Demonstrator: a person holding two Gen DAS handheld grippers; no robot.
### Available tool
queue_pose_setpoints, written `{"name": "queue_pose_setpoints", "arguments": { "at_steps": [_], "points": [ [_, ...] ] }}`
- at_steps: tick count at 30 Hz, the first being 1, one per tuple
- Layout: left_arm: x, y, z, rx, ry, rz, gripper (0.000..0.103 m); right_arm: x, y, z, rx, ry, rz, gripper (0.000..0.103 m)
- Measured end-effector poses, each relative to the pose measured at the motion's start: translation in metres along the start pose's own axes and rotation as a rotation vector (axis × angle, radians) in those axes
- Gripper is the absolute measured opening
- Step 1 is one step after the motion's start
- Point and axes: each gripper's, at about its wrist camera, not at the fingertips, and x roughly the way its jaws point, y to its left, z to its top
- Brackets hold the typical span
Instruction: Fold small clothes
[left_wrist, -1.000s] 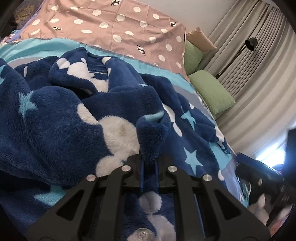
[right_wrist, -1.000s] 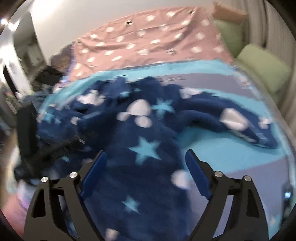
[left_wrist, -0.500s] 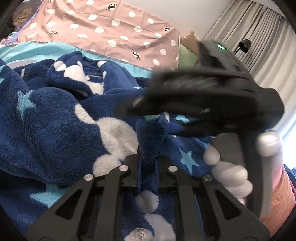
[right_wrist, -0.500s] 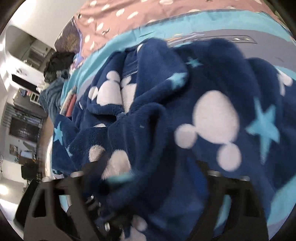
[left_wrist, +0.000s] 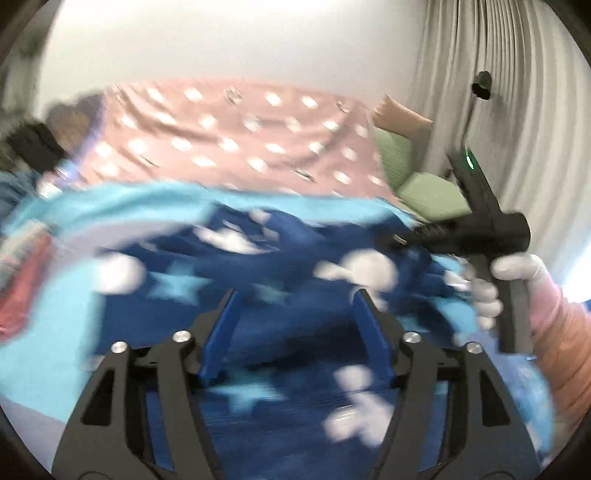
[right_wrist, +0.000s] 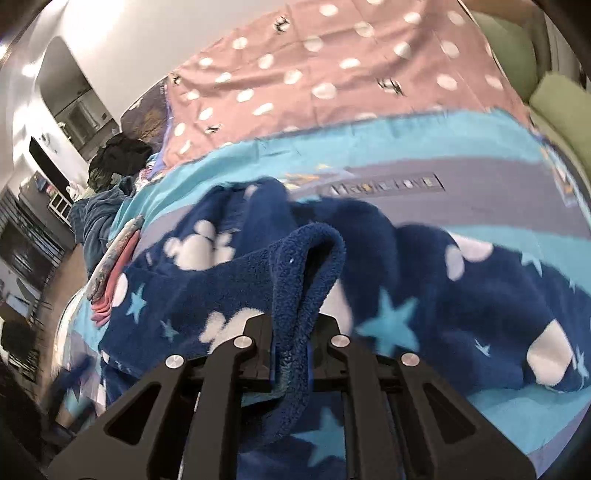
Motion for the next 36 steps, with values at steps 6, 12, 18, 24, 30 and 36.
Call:
{"name": "queue_pose_setpoints", "arguments": {
  "at_steps": [6,12,18,24,30,36],
  "points": [
    [0.006,0.078,-0.019,-0.149,0.075,0.249,0.069,0.021,-0.030,-0.014,0.077,0.044,-0.060,0.029],
    [0.040,0.137,-0.041,-0.375,0.258,0.278,0.069,-0.021,-0.004,-0.033,-0.016,-0.039,-0.031,0.030],
    [0.040,0.137,-0.046,-0.372,0.271,0.330,0.070,0.008,0.016,-0.078,-0.079,0.124,0.133,0.029],
    [0.036,0.139,-0.047,-0.392,0.249,0.349,0.069,0.000,0.024,-0.094,-0.133,0.040,-0.005,0.025],
    [-0.007,0.121,-0.026,-0.395,0.005,0.174,0.040,-0.022,0.007,-0.111,-0.127,0.022,-0.052,0.035],
    [0.033,0.086,-0.017,-0.242,0.136,0.111,0.031,-0.057,-0.062,-0.126,0.175,-0.065,0.068,0.037]
  ]
}}
